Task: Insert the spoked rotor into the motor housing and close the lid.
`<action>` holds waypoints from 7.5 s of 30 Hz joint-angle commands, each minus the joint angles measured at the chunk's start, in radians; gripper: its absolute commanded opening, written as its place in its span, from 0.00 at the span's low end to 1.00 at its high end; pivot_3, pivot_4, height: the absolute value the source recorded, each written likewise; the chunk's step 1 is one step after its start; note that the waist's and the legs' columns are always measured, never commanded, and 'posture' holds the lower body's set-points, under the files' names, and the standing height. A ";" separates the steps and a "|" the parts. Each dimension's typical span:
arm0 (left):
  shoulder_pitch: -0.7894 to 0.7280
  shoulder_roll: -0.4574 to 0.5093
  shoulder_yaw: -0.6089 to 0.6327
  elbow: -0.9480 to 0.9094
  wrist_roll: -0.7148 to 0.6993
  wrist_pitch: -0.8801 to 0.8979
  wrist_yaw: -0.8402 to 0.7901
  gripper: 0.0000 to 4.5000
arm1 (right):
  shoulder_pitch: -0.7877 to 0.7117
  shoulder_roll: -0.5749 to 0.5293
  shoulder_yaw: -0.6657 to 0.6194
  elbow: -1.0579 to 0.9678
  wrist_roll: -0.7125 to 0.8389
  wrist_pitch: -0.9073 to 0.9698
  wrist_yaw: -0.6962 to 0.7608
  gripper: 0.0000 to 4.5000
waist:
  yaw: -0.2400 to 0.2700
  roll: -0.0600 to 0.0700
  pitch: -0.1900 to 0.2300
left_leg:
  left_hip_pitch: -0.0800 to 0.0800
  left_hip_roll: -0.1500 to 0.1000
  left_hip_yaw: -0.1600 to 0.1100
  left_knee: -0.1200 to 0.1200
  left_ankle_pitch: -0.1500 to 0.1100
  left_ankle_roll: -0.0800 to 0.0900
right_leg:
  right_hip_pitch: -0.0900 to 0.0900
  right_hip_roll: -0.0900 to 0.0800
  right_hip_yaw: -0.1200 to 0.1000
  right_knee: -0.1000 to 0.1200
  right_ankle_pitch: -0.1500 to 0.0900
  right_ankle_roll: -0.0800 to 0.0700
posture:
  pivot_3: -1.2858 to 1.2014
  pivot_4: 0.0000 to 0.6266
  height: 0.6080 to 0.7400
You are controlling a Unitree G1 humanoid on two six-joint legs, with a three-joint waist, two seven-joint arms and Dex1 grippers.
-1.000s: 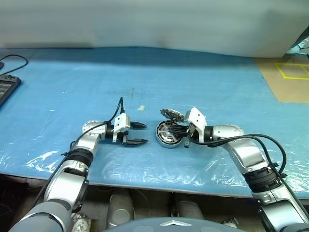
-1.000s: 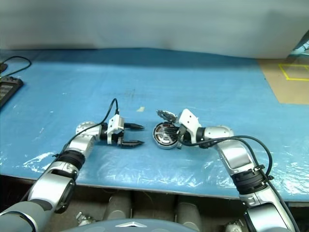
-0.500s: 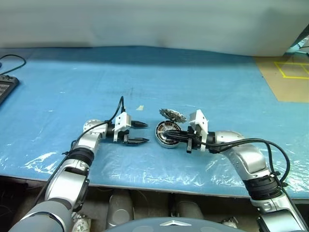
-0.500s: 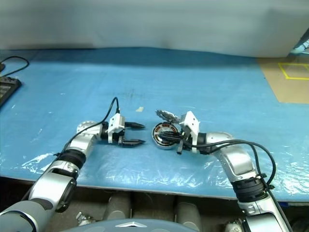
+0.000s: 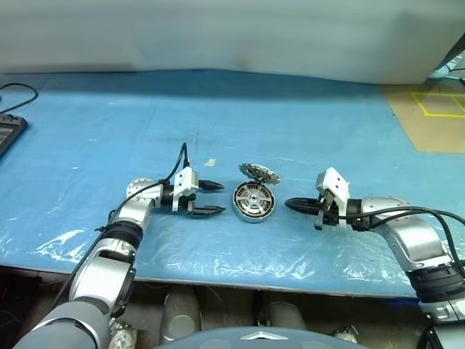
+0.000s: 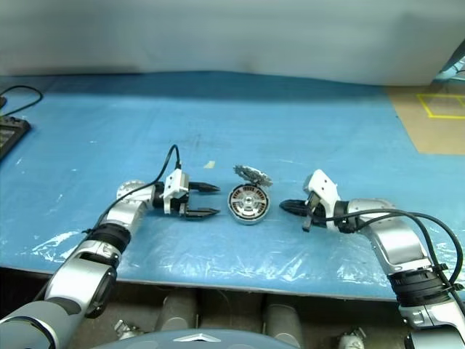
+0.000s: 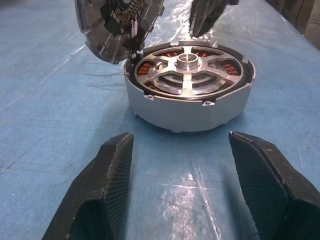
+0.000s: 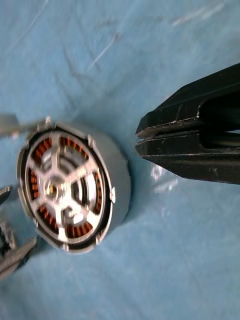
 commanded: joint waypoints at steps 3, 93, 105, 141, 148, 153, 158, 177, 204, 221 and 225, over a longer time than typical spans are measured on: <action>0.002 -0.008 0.022 -0.030 -0.015 0.008 0.017 0.71 | -0.151 0.074 -0.034 0.135 -0.055 -0.088 -0.091 0.00 | -0.010 0.000 0.000 | 0.000 0.000 0.000 0.001 0.000 0.000 | 0.000 0.000 0.000 0.001 0.000 0.000 | 0.52 0.24 1.00; 0.044 0.002 0.046 -0.050 -0.020 0.014 0.031 0.71 | -0.123 0.220 0.114 0.051 -0.090 -0.249 0.084 0.66 | -0.015 0.000 0.000 | -0.002 0.001 -0.001 0.001 0.000 0.000 | -0.001 0.000 -0.002 0.002 -0.002 -0.004 | 0.52 0.24 1.00; 0.048 0.003 0.047 -0.051 -0.017 0.012 0.036 0.71 | -0.128 0.231 0.150 0.079 -0.125 -0.223 0.090 0.66 | -0.016 0.000 0.000 | -0.002 0.001 -0.001 0.001 0.000 0.000 | -0.002 0.000 -0.002 0.002 -0.002 -0.003 | 0.52 0.24 1.00; 0.051 0.003 0.049 -0.044 -0.013 0.012 0.040 0.71 | -0.154 0.186 0.225 0.236 -0.235 -0.220 0.096 0.66 | -0.017 0.000 0.000 | 0.011 0.000 0.005 0.000 0.000 0.001 | 0.006 0.000 0.007 0.002 -0.003 -0.005 | 0.52 0.24 1.00; 0.055 0.000 0.047 -0.047 -0.013 0.012 0.038 0.71 | -0.163 0.161 0.227 0.204 -0.233 -0.187 0.107 0.66 | -0.014 0.000 0.000 | 0.010 0.000 0.007 -0.002 0.000 0.001 | 0.006 0.000 0.008 -0.003 -0.002 -0.005 | 0.52 0.24 1.00; 0.059 -0.003 0.044 -0.052 -0.012 0.012 0.041 0.71 | -0.173 0.140 0.247 0.215 -0.270 -0.203 0.085 0.66 | -0.014 0.000 0.000 | 0.009 0.000 0.007 -0.004 0.000 0.001 | 0.006 0.000 0.007 -0.006 -0.002 -0.005 | 0.52 0.24 1.00; 0.029 -0.020 0.059 -0.089 -0.032 0.106 0.085 0.71 | -0.161 0.143 0.264 0.227 -0.277 -0.214 0.076 0.66 | -0.014 0.000 0.000 | 0.009 0.000 0.007 -0.004 0.000 0.001 | 0.006 0.000 0.007 -0.006 -0.002 -0.005 | 0.52 0.24 1.00; -0.003 -0.060 0.017 -0.146 -0.041 0.230 0.039 0.01 | -0.136 0.146 0.260 0.195 -0.275 -0.201 0.028 0.66 | -0.016 -0.001 0.000 | 0.010 0.000 0.009 -0.004 0.000 0.001 | 0.006 0.000 0.009 -0.007 -0.002 -0.005 | 0.52 0.24 1.00; 0.002 -0.049 -0.040 -0.061 0.047 0.125 0.081 0.00 | -0.067 0.147 0.058 -0.112 -0.035 -0.038 0.037 1.00 | -0.011 0.000 -0.002 | 0.008 -0.001 0.009 -0.009 0.000 0.000 | 0.003 0.000 0.009 -0.010 -0.002 -0.004 | 0.52 0.24 1.00; -0.009 -0.079 -0.010 -0.049 0.020 0.117 0.090 0.00 | 0.023 0.137 -0.174 -0.209 0.289 0.365 -0.072 1.00 | -0.006 0.000 -0.002 | 0.006 -0.001 0.010 -0.012 0.000 0.000 | 0.001 0.000 0.009 -0.010 -0.001 -0.002 | 0.52 0.24 1.00; -0.013 -0.083 -0.001 -0.053 0.015 0.119 0.090 0.00 | 0.044 0.145 -0.252 -0.195 0.412 0.501 -0.100 1.00 | -0.005 0.000 -0.002 | 0.007 -0.001 0.010 -0.012 0.000 0.000 | 0.001 0.000 0.009 -0.010 -0.001 -0.003 | 0.52 0.24 1.00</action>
